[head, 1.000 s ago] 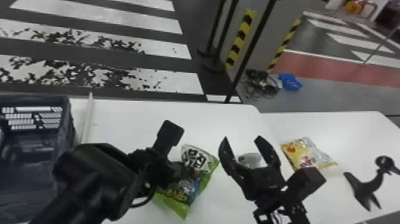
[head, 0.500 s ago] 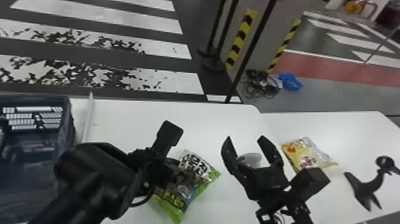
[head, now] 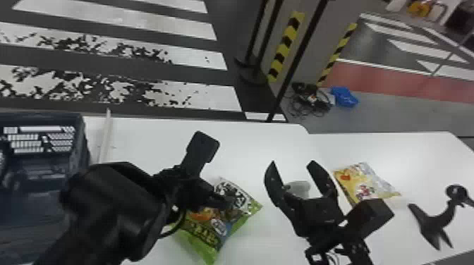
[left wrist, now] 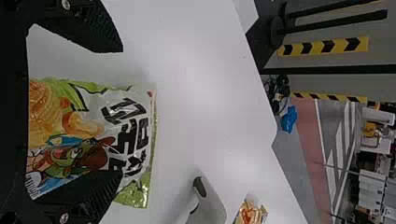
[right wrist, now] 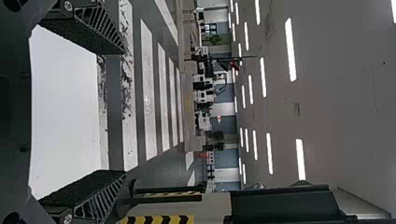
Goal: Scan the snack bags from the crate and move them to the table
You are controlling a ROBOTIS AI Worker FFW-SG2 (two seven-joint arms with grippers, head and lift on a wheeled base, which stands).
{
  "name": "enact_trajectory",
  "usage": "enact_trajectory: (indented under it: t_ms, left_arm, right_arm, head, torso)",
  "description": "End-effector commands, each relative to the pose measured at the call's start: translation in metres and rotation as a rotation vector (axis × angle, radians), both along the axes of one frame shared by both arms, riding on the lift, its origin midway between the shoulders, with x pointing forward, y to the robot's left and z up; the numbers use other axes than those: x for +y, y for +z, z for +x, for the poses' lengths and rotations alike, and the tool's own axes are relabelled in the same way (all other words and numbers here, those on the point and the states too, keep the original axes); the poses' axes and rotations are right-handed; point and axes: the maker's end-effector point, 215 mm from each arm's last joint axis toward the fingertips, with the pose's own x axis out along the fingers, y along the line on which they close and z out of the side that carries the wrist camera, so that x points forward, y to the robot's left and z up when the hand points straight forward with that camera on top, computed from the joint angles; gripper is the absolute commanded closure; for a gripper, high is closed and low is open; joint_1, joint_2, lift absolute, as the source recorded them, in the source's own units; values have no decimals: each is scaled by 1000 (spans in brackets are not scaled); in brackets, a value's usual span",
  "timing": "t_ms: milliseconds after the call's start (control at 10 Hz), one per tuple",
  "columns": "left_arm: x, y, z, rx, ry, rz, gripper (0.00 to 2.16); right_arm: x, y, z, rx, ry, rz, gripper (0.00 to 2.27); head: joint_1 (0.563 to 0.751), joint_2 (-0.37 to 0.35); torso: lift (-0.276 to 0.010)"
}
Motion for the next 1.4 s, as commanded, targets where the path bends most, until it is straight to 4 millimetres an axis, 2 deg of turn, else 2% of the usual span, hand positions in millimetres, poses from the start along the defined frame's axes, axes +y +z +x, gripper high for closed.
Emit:
enact_trajectory:
  t_ms: [0, 300, 500, 600, 800, 1000, 1300]
  left_arm:
    - [-2, 36, 5, -81, 33, -33, 26]
    - [40, 84, 28, -227, 198, -57, 26]
    - [95, 102, 42, -282, 325, -87, 26]
    - [122, 107, 47, -360, 378, -57, 26]
    - [171, 130, 53, -504, 476, -54, 26]
    - [224, 146, 47, -564, 548, -50, 26]
    - [293, 152, 22, -592, 655, -75, 26]
  right_arm:
    - [-1, -2, 0, 4, 1, -2, 76]
    - [-1, -6, 1, 13, 2, -2, 76]
    - [2, -11, 2, 21, 6, 1, 76]
    - [3, -13, 4, 29, 9, 1, 76]
    - [6, -18, 3, 40, 13, -5, 76]
    - [6, -27, 2, 65, 20, -11, 76]
    - [23, -59, 0, 189, 77, -6, 103]
  head:
    - [695, -350]
    - [695, -350]
    - [695, -350]
    - [695, -350]
    - [695, -341]
    - [695, -281]
    - [695, -205]
  torso:
    - [-95]
    - [-95]
    - [-95]
    - [-95]
    - [-95]
    - [-95]
    - [-95]
